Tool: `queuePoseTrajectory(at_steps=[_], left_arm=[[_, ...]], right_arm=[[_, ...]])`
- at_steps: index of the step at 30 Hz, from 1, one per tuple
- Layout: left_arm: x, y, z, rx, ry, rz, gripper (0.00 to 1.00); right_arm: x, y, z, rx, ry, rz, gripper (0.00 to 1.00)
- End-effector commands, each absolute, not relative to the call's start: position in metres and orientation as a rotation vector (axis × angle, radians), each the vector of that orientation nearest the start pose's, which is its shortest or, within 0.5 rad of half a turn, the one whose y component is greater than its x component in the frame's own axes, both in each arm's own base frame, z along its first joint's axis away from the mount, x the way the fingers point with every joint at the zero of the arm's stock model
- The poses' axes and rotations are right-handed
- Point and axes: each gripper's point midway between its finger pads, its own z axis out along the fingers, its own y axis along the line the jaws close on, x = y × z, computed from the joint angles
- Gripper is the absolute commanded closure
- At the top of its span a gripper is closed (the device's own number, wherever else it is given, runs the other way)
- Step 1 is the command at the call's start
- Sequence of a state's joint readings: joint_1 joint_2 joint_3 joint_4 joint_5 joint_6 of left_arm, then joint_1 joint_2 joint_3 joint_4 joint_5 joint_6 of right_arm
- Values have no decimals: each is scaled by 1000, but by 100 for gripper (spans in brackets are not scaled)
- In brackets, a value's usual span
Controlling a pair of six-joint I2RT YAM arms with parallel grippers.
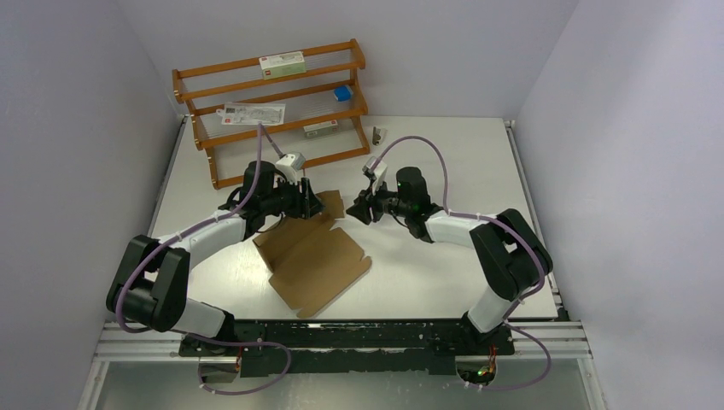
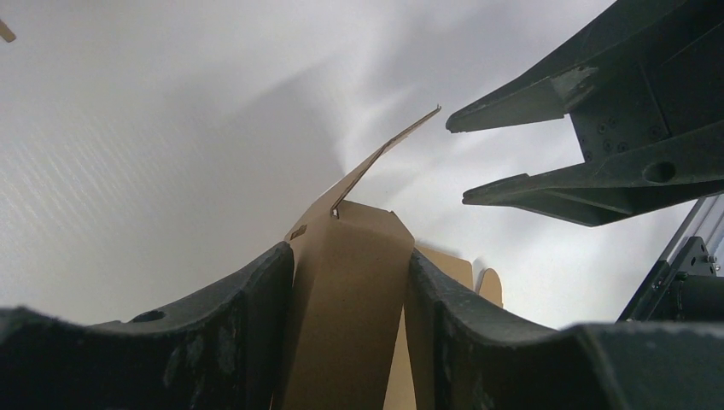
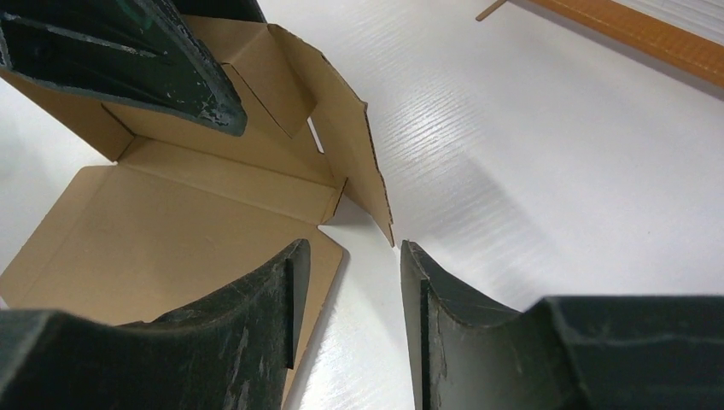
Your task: Fold the paper box
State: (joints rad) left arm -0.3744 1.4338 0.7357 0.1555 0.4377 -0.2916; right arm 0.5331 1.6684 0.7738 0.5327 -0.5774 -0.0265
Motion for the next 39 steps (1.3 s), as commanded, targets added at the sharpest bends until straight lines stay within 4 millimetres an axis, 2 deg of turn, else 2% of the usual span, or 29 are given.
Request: queuePoseTrajectory(at_steps=[1,10,14,18,21,31,39], left_arm=[[324,-217,106,370,2162,-839,47],[321,-217,107,385,2157,-842,50],[321,-218,109,387,2150,-853,51],[321,-218,111,392,2146,-853,51],[321,-218,111,392,2147,-851,51],[327,-214,115,377,2153,-805,50],[327,-211,124,349,2168,-789,43]], right_arm=[[337,303,107,-900,1731,855,52],[355,324,113,-955,1657,892,51],[363,333,108,-967,1655,915,51],[359,343,100,-1002,1653,940,53],[356,346,98,-1012,1654,967,59],[328,351,112,-1043,1650,967,97],[319,348,113,-972,1692,794,100]])
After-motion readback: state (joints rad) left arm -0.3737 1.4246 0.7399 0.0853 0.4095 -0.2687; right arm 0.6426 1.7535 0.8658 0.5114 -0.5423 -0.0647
